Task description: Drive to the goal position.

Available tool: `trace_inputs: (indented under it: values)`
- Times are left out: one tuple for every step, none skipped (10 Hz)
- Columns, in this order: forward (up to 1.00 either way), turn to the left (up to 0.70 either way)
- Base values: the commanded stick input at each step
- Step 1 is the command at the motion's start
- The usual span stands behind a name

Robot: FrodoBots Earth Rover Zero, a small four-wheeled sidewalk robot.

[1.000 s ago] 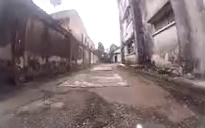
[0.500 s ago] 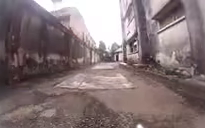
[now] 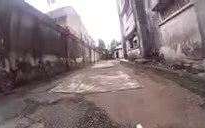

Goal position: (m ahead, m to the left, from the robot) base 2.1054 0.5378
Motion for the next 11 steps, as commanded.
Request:
trace_inputs:
  values:
    - [0.70,0.00]
    - [0.70,0.00]
    - [0.70,0.00]
    - [0.70,0.00]
    - [0.70,0.00]
    - [0.70,0.00]
    - [0.70,0.00]
    - [0.70,0.00]
    - [0.70,0.00]
    - [0.70,0.00]
    - [0.70,0.00]
